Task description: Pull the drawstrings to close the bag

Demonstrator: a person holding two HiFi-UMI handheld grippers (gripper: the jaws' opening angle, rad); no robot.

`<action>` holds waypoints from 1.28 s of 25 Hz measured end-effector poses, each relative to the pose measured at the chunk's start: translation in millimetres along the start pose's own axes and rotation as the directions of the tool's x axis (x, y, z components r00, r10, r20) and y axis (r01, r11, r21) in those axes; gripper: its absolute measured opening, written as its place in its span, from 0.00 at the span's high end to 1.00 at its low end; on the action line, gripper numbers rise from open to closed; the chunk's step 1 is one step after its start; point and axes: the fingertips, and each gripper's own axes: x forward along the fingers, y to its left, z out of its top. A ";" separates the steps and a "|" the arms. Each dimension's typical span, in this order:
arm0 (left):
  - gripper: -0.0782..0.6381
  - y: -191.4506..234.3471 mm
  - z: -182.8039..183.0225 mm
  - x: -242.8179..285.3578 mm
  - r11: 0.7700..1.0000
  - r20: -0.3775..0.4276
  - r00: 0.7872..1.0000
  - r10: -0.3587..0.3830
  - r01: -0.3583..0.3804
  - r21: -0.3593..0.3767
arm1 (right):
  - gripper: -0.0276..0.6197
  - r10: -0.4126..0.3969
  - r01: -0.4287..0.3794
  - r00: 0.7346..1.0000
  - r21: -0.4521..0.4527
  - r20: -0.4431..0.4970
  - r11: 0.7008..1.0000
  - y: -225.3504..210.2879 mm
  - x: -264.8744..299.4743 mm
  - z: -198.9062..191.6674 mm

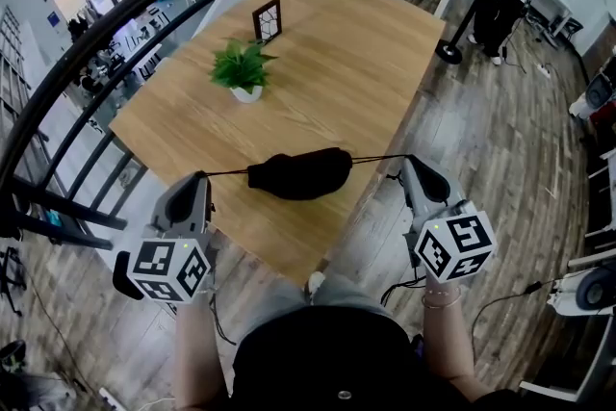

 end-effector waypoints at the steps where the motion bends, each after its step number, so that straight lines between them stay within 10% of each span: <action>1: 0.87 0.8 -0.7 -0.3 1.000 -0.002 1.000 0.001 -0.001 -0.001 | 0.95 0.000 0.000 1.000 0.002 -0.002 1.000 0.1 0.0 -0.7; 32: 0.87 3.9 -89.5 18.4 0.995 -0.255 0.966 -0.033 0.007 -0.103 | 0.95 0.112 -0.094 0.966 0.087 -0.233 0.992 20.0 18.3 -91.4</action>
